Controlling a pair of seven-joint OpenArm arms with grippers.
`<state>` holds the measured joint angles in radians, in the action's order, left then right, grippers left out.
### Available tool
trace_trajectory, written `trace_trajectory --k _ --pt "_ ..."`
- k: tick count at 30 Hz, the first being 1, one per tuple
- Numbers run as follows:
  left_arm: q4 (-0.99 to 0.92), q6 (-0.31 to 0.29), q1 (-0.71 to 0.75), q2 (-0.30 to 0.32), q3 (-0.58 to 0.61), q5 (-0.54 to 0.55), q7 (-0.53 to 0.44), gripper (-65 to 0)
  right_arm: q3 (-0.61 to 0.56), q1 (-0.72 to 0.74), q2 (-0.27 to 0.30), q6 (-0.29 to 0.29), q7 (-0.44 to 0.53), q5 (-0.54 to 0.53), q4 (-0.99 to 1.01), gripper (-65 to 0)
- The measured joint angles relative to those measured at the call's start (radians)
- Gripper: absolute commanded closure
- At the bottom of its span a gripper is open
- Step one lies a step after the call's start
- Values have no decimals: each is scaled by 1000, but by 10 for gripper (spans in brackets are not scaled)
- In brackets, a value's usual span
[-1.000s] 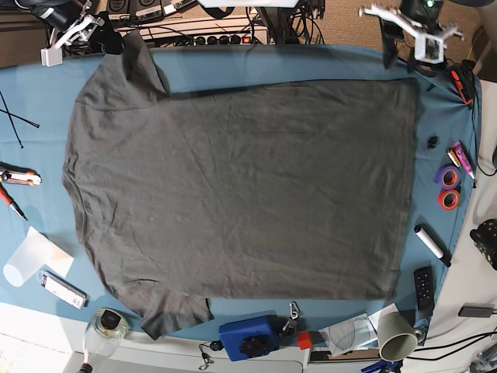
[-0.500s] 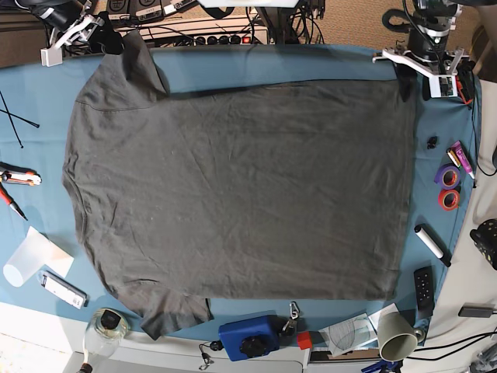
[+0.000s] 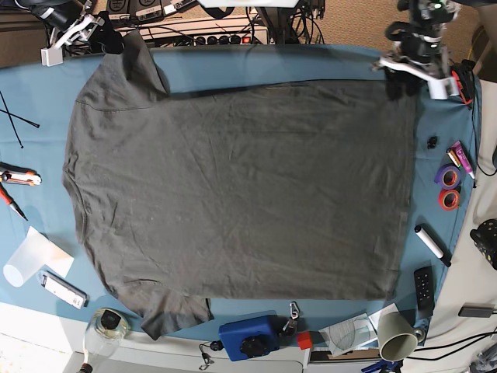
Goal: Fold the T-shirt properly
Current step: 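Move the left gripper down to the other shoulder corner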
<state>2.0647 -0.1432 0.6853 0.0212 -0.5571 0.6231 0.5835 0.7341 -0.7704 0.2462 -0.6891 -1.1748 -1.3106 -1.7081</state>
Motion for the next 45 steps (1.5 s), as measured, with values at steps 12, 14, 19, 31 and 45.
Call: trace_trajectory --k 12,14,19,31,45 --pt "-74 -118 -44 59 -154 175 42 -256 0 0 0 0 0 -1 0 -335" --pt "-102 -164 -52 68 -154 183 41 -256 0 0 0 0 0 -1 0 -335" --pt "-172 -235 -55 91 -154 190 49 -256 0 0 0 0 0 -2 0 -335" --pt "-225 -295 -89 92 -152 175 52 -256 0 0 0 0 -1 -7 0 -335" --pt "-345 -329 -135 100 -6 99 -25 -256 0 0 0 0 -1 -11 0 -335"
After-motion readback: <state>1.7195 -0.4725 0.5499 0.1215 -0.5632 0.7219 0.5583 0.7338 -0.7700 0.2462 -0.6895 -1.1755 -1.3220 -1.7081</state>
